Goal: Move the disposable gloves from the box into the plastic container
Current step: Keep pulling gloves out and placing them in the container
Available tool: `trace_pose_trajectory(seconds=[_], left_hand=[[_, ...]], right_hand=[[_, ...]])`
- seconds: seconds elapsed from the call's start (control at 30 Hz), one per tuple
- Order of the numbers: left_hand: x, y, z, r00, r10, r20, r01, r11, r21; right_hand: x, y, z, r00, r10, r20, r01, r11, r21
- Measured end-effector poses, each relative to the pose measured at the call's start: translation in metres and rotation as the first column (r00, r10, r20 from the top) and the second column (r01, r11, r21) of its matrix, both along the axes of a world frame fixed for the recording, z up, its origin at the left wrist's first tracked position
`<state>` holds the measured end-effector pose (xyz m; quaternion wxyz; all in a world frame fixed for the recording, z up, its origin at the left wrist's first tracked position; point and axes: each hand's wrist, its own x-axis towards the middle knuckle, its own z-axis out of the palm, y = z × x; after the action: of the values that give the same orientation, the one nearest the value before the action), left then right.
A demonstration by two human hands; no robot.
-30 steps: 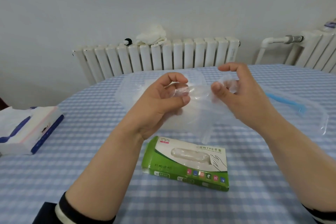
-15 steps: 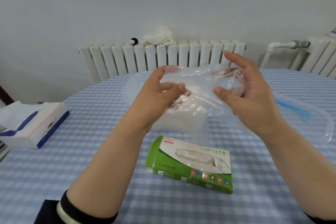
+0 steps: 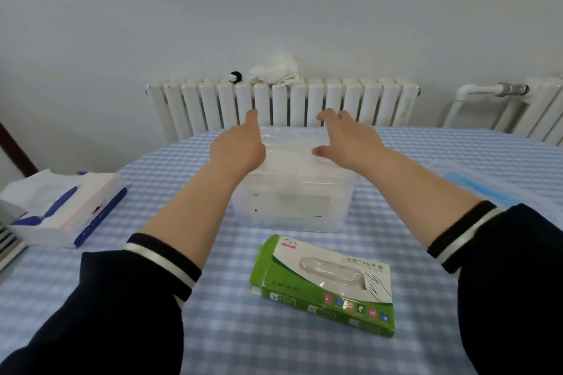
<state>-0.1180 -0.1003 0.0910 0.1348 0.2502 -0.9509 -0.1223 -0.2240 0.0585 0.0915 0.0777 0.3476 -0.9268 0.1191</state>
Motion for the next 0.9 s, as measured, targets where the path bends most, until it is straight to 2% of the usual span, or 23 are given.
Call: trace_pose_trajectory(seconds=[0.1, 0.17, 0.23, 0.27, 0.33, 0.4, 0.5, 0.57, 0.67, 0.8, 0.9], left_hand=[[-0.008, -0.004, -0.002, 0.996, 0.015, 0.091, 0.001, 0.985, -0.17], [-0.015, -0.004, -0.003, 0.989, 0.021, 0.143, 0.012, 0.974, -0.227], [-0.02, -0.006, -0.006, 0.981, 0.041, 0.187, 0.008, 0.968, -0.252], [-0.021, -0.007, -0.008, 0.978, 0.046, 0.205, 0.007, 0.968, -0.252], [-0.025, -0.007, -0.011, 0.971, 0.036, 0.236, 0.02, 0.973, -0.231], [-0.028, -0.005, -0.011, 0.953, 0.027, 0.302, 0.027, 0.985, -0.173], [-0.031, -0.003, -0.008, 0.891, 0.057, 0.451, 0.004, 0.991, -0.133], [-0.032, -0.002, -0.003, 0.834, 0.057, 0.549, 0.038, 0.986, -0.16], [-0.03, 0.002, -0.002, 0.79, 0.03, 0.613, 0.108, 0.976, -0.187], [-0.027, 0.001, -0.003, 0.74, -0.003, 0.673, 0.12, 0.985, -0.127], [-0.031, 0.003, 0.003, 0.751, -0.025, 0.66, 0.173, 0.972, -0.159]], right_hand=[[0.002, -0.007, 0.002, 0.995, 0.024, -0.094, -0.017, 0.997, 0.08], [0.003, -0.006, 0.009, 0.985, 0.009, -0.17, 0.01, 0.994, 0.111], [0.004, -0.004, 0.018, 0.974, -0.004, -0.228, 0.014, 0.999, 0.039], [0.007, -0.004, 0.021, 0.98, 0.003, -0.198, -0.006, 1.0, -0.015], [0.02, -0.007, 0.029, 0.999, 0.053, 0.0, -0.053, 0.996, -0.072], [0.033, -0.014, 0.028, 0.97, 0.082, 0.227, -0.103, 0.991, 0.081], [0.037, -0.025, 0.012, 0.922, 0.042, 0.384, -0.188, 0.917, 0.351], [0.032, -0.027, 0.003, 0.906, -0.01, 0.422, -0.188, 0.886, 0.424], [0.031, -0.028, 0.003, 0.874, -0.108, 0.474, -0.128, 0.889, 0.44], [0.028, -0.031, -0.001, 0.892, -0.062, 0.449, -0.151, 0.894, 0.422], [0.023, -0.024, 0.004, 0.902, -0.019, 0.431, -0.157, 0.916, 0.369]])
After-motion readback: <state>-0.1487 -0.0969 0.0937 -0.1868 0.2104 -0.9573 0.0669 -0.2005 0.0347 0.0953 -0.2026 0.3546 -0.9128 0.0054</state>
